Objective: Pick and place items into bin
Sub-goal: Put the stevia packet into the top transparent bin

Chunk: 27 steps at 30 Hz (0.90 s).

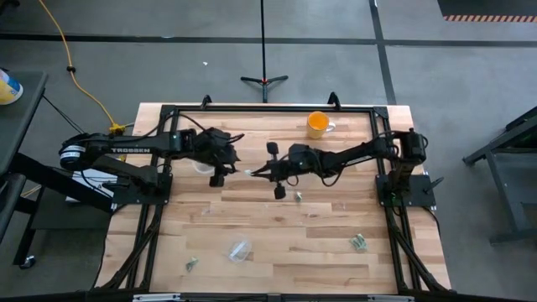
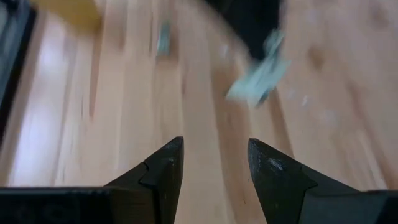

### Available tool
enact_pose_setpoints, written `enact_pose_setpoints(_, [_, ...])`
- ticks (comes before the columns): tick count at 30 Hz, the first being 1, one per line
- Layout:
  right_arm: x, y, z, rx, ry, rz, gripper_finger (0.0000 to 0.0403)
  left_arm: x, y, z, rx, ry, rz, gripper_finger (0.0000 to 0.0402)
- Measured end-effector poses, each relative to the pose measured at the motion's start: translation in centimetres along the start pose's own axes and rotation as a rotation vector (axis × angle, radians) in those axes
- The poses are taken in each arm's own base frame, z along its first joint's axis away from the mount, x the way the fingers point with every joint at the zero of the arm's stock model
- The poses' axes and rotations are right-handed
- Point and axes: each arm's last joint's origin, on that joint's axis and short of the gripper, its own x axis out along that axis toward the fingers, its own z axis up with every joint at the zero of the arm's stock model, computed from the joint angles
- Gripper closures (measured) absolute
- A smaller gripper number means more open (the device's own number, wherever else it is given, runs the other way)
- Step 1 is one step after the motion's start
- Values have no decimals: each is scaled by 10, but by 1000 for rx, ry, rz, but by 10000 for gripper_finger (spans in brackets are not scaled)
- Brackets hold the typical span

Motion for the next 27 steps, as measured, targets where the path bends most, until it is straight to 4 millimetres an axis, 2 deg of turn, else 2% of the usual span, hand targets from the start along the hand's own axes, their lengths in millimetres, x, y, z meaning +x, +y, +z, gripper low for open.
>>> enact_pose_setpoints(5, [-1, -4, 1, 13, -22, -9, 400, 6, 2, 8, 91, -83, -6, 190])
enact_pose_setpoints(19, [-1, -6, 2, 11, -32, -20, 402, 25, 6, 10, 152, -72, 29, 193])
enact_pose_setpoints(22, [-1, -7, 1, 13, -26, -20, 402, 25, 6, 10, 168, -80, 27, 213])
enact_pose_setpoints(27, [-2, -10, -2, 19, 3, -48, 402, 25, 5, 10, 178, -85, 10, 271])
